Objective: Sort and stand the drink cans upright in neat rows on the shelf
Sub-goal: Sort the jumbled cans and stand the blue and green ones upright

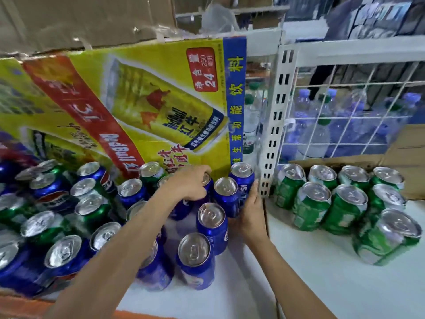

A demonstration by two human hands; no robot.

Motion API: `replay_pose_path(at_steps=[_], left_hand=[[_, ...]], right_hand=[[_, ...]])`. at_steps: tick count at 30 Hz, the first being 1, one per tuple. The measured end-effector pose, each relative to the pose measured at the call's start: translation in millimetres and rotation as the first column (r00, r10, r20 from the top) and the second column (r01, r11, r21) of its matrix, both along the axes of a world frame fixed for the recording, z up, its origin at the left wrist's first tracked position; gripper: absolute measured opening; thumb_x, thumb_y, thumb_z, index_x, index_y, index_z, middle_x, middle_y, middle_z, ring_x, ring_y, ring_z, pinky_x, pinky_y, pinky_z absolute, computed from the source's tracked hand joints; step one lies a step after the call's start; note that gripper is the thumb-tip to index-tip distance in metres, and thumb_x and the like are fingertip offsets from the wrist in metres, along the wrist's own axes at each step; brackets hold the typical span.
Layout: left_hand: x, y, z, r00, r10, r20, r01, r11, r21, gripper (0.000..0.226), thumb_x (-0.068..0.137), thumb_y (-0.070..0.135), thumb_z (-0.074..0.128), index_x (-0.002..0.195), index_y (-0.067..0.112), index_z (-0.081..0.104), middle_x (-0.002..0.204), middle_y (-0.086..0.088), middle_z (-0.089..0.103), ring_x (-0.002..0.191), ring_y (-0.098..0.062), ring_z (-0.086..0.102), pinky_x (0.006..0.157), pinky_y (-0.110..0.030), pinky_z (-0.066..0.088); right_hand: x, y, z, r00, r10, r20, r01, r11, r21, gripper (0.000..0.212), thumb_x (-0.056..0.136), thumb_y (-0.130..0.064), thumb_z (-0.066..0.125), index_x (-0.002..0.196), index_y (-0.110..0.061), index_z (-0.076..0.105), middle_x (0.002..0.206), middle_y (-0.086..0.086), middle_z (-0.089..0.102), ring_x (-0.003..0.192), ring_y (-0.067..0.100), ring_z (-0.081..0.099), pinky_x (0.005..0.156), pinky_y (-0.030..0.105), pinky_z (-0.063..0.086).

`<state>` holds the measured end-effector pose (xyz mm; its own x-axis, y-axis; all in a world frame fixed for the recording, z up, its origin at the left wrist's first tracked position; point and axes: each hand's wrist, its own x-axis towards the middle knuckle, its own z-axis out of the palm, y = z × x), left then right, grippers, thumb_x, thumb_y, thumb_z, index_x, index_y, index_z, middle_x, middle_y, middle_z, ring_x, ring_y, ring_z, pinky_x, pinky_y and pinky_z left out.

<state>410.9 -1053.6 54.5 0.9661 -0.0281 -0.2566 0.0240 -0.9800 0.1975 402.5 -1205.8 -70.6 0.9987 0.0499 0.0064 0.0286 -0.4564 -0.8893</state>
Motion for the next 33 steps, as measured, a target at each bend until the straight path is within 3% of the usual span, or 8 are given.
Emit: replay_pose_path(at_steps=[3,8,12,16,18,22,26,33], left_hand=[[6.5,0.5,-5.6,0.996,-0.024,0.085,0.016,0.995,0.095,0.047,0.089,0.018,0.063,0.132,0.017,0.044,0.127,-0.013,0.052,0.117,-0.031,0.049,0.092,-0.038,0.042],[10.7,-3.4,-16.4,0.957,-0.038,0.287,0.004,0.993,0.119,0.039,0.091,0.014,0.06,0.126,0.005,0.043,0.121,-0.02,0.054,0.108,-0.035,0.055,0.083,-0.039,0.046],[0.7,15.4,-16.9,0.967,-0.065,0.248,0.065,0.998,0.01,0.055,0.086,0.015,0.067,0.133,0.015,0.039,0.133,-0.019,0.038,0.11,-0.038,0.054,0.088,-0.041,0.045],[-11.9,47.1,-2.5,0.897,-0.098,0.43,0.072,0.994,0.077,0.054,0.087,0.031,0.065,0.134,0.022,0.04,0.134,-0.013,0.043,0.116,-0.033,0.054,0.088,-0.042,0.047],[-15.9,59.5,-0.9,0.943,-0.077,0.324,0.027,0.987,0.158,0.06,0.086,0.039,0.064,0.136,0.02,0.037,0.131,-0.014,0.046,0.116,-0.034,0.053,0.087,-0.043,0.047],[-18.0,68.6,-20.5,0.991,-0.11,0.078,0.095,0.979,0.181,0.071,0.082,0.045,0.067,0.137,0.015,0.032,0.125,-0.016,0.053,0.113,-0.034,0.053,0.084,-0.042,0.047],[-19.3,70.7,-22.8,0.986,-0.087,0.145,0.073,0.992,0.101,0.065,0.08,0.041,0.072,0.13,0.017,0.037,0.12,-0.014,0.058,0.108,-0.033,0.056,0.082,-0.041,0.049],[-23.8,73.2,-23.2,0.969,-0.091,0.228,0.065,0.991,0.12,0.07,0.072,0.049,0.076,0.126,0.021,0.042,0.11,-0.01,0.063,0.101,-0.031,0.059,0.081,-0.042,0.051]], right_hand=[[-7.1,10.4,1.9,0.995,-0.092,0.048,0.096,0.991,-0.09,0.114,0.077,-0.02,0.076,0.148,-0.008,-0.013,0.143,0.026,0.023,0.115,0.036,0.047,0.077,0.018,0.029],[-19.0,17.6,3.1,0.991,-0.106,0.082,0.107,0.994,-0.017,0.105,0.073,-0.025,0.079,0.149,-0.011,0.008,0.134,0.002,0.049,0.113,0.029,0.054,0.091,0.036,0.042],[-24.8,16.9,-9.3,0.982,-0.147,0.118,0.143,0.989,0.041,0.061,0.073,-0.022,0.077,0.123,-0.014,0.043,0.103,-0.017,0.053,0.083,0.012,0.059,0.067,0.044,0.053],[-15.9,17.0,-15.3,0.979,-0.148,0.138,0.154,0.987,-0.038,0.036,0.076,-0.012,0.073,0.103,-0.005,0.049,0.082,-0.016,0.05,0.075,0.017,0.054,0.063,0.04,0.049],[-10.6,16.0,-13.8,0.986,-0.126,0.113,0.142,0.978,-0.152,0.024,0.077,-0.013,0.07,0.091,-0.009,0.051,0.074,-0.01,0.054,0.072,0.021,0.055,0.062,0.034,0.043],[-3.7,16.7,-3.4,0.994,-0.091,0.063,0.108,0.92,-0.377,0.016,0.081,-0.022,0.066,0.086,-0.007,0.061,0.088,0.011,0.068,0.084,0.033,0.063,0.06,0.027,0.035],[-2.5,21.8,10.2,0.993,-0.116,0.017,0.111,0.88,-0.462,0.016,0.085,-0.018,0.06,0.092,-0.006,0.067,0.099,0.015,0.069,0.094,0.034,0.063,0.064,0.026,0.035],[11.6,24.6,4.6,0.997,-0.058,-0.042,0.041,0.942,-0.333,0.012,0.086,-0.016,0.063,0.09,-0.007,0.069,0.094,0.01,0.07,0.089,0.026,0.063,0.063,0.024,0.035]])
